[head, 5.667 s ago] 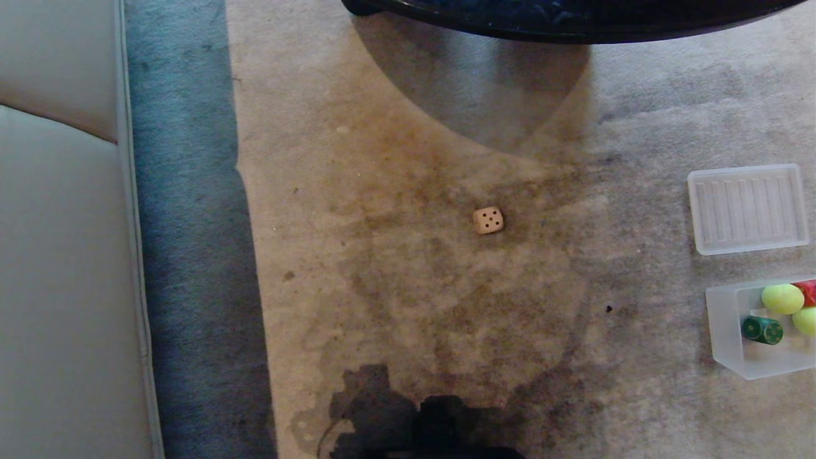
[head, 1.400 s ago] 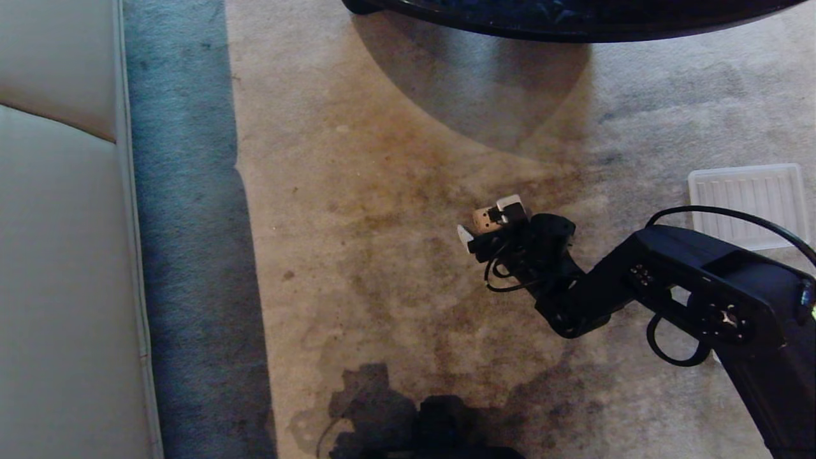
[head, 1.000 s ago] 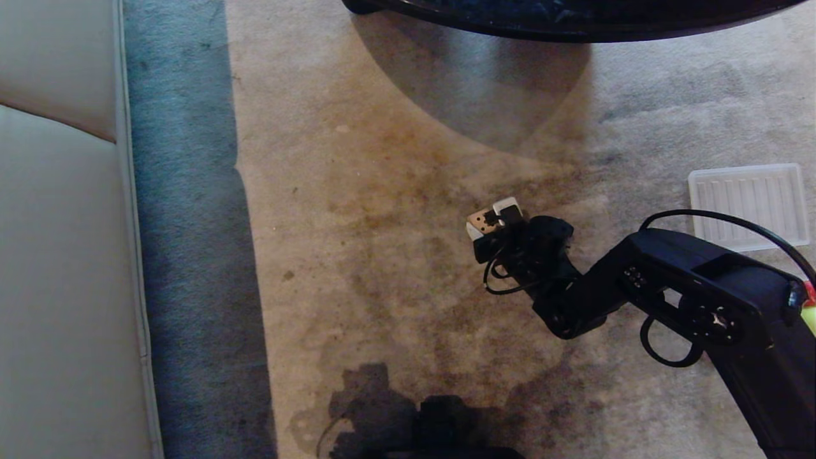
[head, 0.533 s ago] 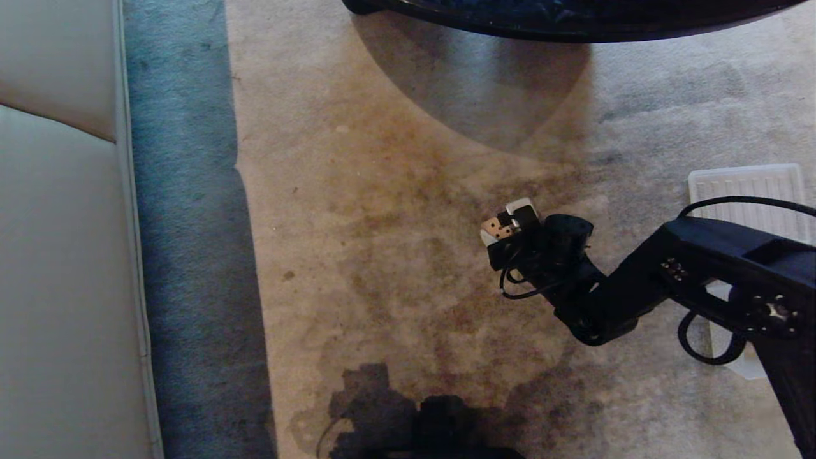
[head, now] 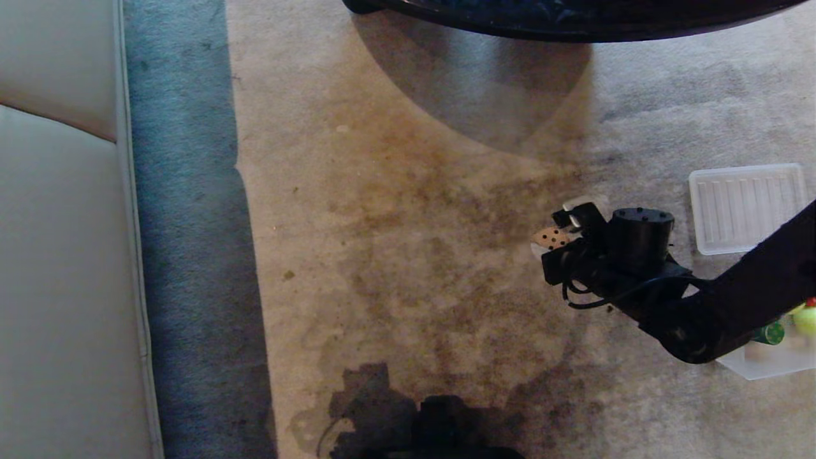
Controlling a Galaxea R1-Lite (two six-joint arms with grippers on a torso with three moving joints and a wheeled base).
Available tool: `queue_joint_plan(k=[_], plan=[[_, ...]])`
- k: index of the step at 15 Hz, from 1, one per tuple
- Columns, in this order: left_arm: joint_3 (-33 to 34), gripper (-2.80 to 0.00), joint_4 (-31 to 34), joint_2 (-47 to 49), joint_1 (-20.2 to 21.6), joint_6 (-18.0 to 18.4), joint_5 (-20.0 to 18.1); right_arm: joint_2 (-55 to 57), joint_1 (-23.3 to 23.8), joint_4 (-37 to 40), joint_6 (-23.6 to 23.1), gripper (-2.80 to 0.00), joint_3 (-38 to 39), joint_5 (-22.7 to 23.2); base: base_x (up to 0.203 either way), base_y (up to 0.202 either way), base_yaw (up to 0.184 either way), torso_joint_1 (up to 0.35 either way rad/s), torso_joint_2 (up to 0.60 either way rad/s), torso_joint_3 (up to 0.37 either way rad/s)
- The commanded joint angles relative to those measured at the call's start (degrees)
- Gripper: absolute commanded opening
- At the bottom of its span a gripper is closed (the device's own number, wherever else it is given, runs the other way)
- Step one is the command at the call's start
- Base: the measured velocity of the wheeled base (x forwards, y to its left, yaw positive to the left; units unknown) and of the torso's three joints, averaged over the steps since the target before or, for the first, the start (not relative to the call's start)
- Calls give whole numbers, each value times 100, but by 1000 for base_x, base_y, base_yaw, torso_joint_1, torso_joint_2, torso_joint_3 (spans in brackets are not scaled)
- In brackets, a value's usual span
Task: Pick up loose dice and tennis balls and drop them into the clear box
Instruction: Put the toys in the box
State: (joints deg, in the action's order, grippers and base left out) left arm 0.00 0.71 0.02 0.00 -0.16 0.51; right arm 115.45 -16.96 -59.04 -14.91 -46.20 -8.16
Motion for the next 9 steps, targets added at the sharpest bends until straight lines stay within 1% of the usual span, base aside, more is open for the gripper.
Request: queue_joint_plan(k=[1,3,5,9], plan=[[2,-280,0,-2,-2,-2,2,-1385,115,435,131,-280,733,-22,0,0,0,0,0,0],[0,-280,0,-2,0,-2,2,-2207,183,1131,350,-280,1333,-37,0,0,0,0,0,0],[0,-280,0,-2,0,-2,2,-2773,207,1918,581,-280,1622,-44,0,0,0,0,0,0],[0,-280,0,-2,0,-2,2,-5127,226,3646,1144,-280,2234,-162,0,0,0,0,0,0]])
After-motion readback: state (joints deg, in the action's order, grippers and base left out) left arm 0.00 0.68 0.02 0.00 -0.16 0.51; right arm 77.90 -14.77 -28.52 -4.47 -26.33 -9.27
